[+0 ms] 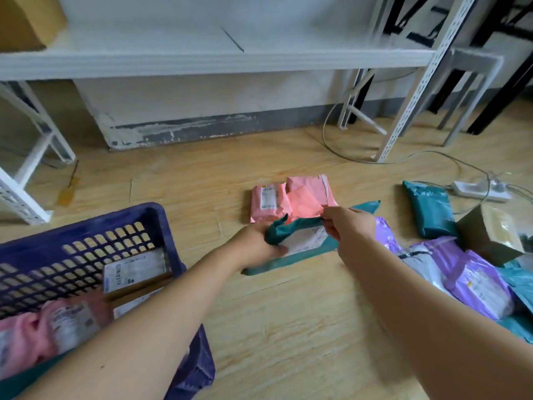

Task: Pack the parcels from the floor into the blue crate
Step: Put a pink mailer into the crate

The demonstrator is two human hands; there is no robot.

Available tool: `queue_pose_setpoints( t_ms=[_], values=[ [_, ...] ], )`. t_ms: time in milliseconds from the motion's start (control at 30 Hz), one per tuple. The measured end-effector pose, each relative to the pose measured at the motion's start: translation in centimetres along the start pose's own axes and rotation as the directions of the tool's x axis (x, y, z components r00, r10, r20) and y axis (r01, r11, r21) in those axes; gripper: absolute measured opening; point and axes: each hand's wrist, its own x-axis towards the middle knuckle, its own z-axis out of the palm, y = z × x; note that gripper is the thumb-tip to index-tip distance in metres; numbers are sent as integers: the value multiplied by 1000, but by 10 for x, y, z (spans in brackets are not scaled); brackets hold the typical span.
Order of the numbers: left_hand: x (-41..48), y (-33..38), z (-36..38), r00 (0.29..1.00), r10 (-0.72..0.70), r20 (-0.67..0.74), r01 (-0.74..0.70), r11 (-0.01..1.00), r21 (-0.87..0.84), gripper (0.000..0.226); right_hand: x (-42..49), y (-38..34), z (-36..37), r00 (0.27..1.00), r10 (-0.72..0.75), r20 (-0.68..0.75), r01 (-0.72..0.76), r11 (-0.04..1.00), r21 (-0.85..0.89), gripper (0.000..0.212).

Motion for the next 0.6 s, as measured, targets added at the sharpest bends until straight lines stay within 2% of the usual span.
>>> queue_pose_setpoints(
  t_ms=[67, 167, 233, 333, 467, 533, 600],
  values=[
    [-21, 10, -17, 992, -7, -129, -2, 997, -73, 9, -27, -14, 13, 999, -38, 30, 37, 999, 22, 25],
    [-55, 12, -41, 960, -86, -267, 32, 980, -198, 21, -67, -25, 32, 987, -131, 94, 129, 991, 30, 23],
    [-75, 9, -62, 912, -179, -370, 71, 955, -287, 14, -88, -25, 39, 968, -215, 128, 213, 977, 26, 24],
    [-100, -7, -91, 822, -270, -501, 50, 911, -410, 28, -117, -24, 41, 934, -328, 139, 337, 940, -48, 21],
    [-129, -34, -112, 775, -420, -473, 71, 801, -595, 28, -138, -23, 31, 906, -409, 112, 424, 880, -213, 22],
    [-136, -45, -120, 772, -475, -422, 51, 708, -704, 34, -141, -16, 28, 912, -375, 165, 408, 865, -291, 24],
    [-141, -52, -129, 775, -497, -390, 37, 652, -758, 34, -140, -4, 31, 923, -294, 247, 370, 853, -367, 16]
  ],
)
